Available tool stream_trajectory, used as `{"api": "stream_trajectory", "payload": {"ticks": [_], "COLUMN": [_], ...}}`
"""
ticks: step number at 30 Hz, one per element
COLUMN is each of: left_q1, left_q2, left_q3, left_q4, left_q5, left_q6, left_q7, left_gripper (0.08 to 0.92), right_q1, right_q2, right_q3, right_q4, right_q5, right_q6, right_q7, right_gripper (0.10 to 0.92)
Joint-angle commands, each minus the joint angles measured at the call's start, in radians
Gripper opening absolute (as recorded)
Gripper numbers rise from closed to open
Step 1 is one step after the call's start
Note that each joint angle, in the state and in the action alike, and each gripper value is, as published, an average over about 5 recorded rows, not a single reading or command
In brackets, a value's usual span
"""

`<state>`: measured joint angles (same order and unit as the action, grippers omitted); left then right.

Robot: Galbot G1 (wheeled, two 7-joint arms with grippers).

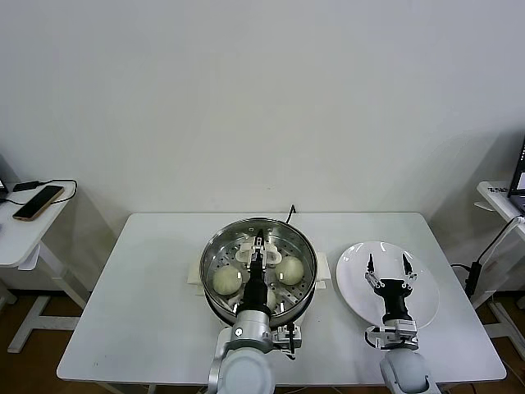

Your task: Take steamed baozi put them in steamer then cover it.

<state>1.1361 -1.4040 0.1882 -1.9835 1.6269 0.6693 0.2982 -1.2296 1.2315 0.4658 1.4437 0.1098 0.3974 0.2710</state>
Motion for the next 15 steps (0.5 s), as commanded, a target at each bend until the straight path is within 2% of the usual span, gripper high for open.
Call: {"api": "stream_trajectory", "payload": {"ticks": [1, 8, 15], "left_q1": [0.043, 0.076, 0.104], "left_q2": [0.057, 0.162, 0.183], "left_q3": [-0.002, -0.002, -0.079], "left_q4": [-0.136, -0.243, -0.34], "left_q5": [-0.05, -0.156, -0.272], "left_q6": [0.007, 0.019, 0.019], "left_q7": [0.023, 0.074, 0.045], "left_gripper": [0.636, 0.805, 0.823], "right_q1": [0.003, 0.01, 0.001], "right_q2": [0.002, 0.004, 0.005], "right_q3": [-0.002, -0.004, 0.001], "right_q4": [0.002, 0.009, 0.017], "right_q5": [-0.003, -0.003, -0.007], "right_q6": [0.0, -0.003, -0.002], "right_q7": [0.001, 0.005, 0.006], "right_gripper": [0.823, 0.823, 0.823]}}
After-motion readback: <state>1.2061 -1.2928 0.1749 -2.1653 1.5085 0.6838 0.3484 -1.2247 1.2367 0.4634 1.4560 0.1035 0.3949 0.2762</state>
